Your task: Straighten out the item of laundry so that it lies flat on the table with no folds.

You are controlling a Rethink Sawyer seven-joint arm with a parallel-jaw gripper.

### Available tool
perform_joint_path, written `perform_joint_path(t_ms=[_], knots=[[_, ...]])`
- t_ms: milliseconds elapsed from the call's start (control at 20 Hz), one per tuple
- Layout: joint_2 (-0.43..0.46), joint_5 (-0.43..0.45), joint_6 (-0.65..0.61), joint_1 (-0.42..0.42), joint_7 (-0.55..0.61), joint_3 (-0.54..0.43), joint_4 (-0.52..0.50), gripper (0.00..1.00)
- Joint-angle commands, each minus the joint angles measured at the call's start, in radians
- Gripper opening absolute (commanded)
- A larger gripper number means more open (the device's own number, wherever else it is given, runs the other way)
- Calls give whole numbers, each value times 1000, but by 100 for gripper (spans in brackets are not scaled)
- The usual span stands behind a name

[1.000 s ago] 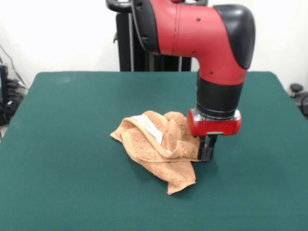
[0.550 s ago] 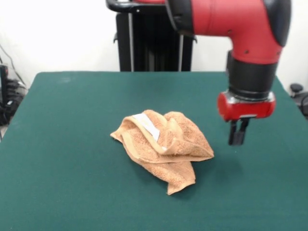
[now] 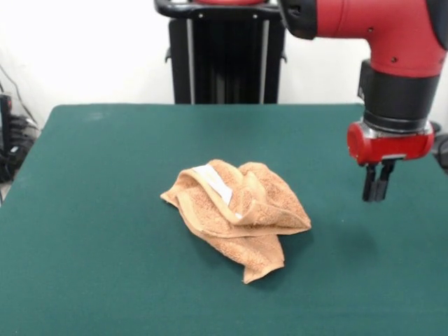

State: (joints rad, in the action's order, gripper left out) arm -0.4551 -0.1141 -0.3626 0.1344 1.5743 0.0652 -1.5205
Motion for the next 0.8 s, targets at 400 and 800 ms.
perform_joint_path(t_ms=[400,800], knots=[[76,-12,-25,-36,202,-30,-108,100],[72,-13,-55,-35,204,-22,-97,100]])
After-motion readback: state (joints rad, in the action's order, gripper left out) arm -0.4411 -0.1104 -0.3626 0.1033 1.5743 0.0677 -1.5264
